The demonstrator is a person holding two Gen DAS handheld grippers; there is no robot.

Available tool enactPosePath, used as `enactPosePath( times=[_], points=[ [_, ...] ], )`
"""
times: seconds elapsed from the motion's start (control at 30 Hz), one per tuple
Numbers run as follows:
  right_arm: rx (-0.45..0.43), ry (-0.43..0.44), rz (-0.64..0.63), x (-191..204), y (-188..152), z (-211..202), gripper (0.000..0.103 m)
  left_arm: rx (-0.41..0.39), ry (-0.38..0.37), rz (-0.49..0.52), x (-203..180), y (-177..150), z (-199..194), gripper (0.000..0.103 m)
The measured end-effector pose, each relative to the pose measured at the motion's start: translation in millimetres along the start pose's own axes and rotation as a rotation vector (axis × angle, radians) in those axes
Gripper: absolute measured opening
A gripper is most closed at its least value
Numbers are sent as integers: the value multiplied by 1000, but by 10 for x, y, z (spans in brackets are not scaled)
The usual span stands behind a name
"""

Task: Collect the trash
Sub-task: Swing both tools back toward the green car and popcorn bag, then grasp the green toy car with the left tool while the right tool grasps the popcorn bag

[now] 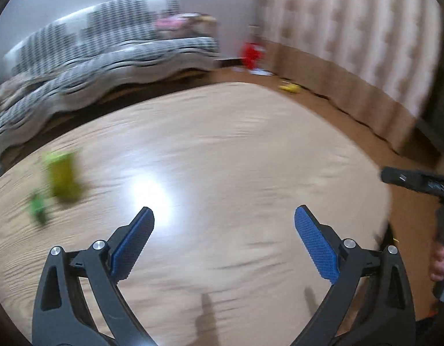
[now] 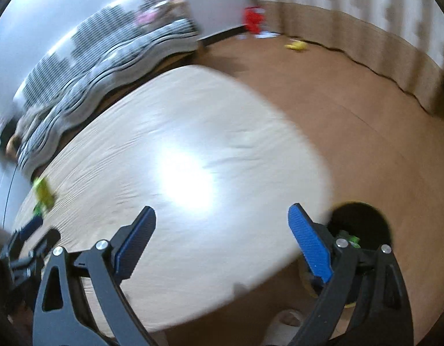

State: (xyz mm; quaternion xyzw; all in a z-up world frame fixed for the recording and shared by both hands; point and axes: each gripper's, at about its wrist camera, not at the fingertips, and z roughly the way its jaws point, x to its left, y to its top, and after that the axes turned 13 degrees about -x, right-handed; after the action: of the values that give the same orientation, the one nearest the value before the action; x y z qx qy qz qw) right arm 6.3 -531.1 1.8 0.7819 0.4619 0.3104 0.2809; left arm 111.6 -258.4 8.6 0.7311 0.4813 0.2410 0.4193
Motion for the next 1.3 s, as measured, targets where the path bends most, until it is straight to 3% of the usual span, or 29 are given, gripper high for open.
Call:
enactPosePath(
  times=[0.1,0.2,0.4,0.67,0.93,1.03,1.1,1.13,1.3],
  points=[
    [19,67,-83,689,-69,145,90,-4,117,-90,798,-4,-135,95],
    [43,129,-164,1346,-182,309,90,5,209,-159,1366,-54,-199,95],
    [92,193,-292,2301,-416,632,90,33,313,-242,2158,-236,-238,95],
    [148,230,-329,2731,-603,925,90,70,337,-336,2479,-292,152,95],
    [154,242,-408,3112,-695,1161,90,102,366,-311,2563,-285,484,94],
    [156,264,-428,3237,-700,1231,90,91,364,-289,2574,-262,497,75],
    [158,287,-428,3326,-694,1280,90,87,357,-279,2584,-257,473,46],
    [158,298,-423,3372,-695,1309,90,88,356,-272,2602,-260,457,41],
    [140,341,-401,3629,-690,1439,95,101,345,-275,2751,-311,321,36]
  ],
)
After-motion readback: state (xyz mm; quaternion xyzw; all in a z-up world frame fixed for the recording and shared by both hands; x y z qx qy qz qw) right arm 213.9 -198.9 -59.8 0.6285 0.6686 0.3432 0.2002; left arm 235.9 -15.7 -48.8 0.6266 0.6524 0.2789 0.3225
